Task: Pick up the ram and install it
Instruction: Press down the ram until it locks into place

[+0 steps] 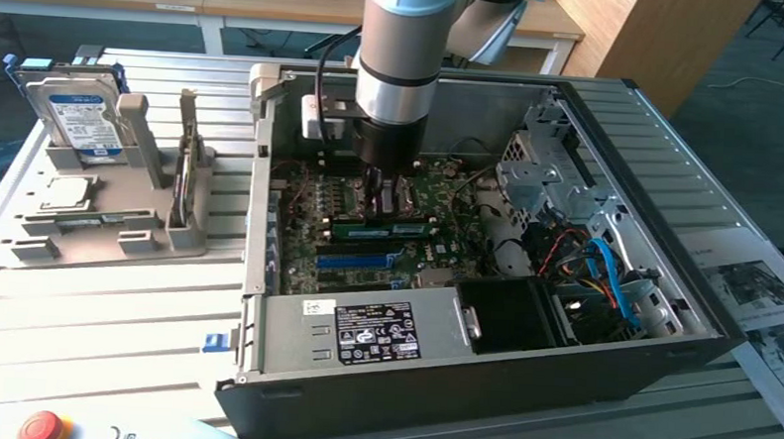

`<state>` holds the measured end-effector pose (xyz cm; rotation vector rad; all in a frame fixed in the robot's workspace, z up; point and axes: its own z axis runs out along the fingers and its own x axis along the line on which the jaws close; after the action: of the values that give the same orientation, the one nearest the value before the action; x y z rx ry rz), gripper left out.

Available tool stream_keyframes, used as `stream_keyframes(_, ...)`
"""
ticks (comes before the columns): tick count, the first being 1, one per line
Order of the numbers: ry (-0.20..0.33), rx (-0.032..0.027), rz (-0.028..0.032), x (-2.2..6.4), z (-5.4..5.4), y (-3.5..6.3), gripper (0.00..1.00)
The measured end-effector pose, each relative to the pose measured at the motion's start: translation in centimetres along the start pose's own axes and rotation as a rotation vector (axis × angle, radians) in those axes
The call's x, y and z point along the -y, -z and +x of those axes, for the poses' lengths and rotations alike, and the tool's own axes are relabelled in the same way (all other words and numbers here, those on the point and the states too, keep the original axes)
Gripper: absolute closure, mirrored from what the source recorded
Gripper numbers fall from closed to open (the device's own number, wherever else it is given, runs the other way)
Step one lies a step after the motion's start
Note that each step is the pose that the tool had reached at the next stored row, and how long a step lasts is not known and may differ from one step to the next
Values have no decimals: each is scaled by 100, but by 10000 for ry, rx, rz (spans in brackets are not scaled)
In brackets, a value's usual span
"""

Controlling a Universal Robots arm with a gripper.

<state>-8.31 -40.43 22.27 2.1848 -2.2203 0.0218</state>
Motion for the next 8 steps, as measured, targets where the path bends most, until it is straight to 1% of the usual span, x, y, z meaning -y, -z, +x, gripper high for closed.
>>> stream_keyframes(5,0,1,1,0,-1,-13,90)
stream_keyframes(6,0,11,8,1,-2,-5,90)
stream_keyframes(8,2,4,3,1,0,17,90)
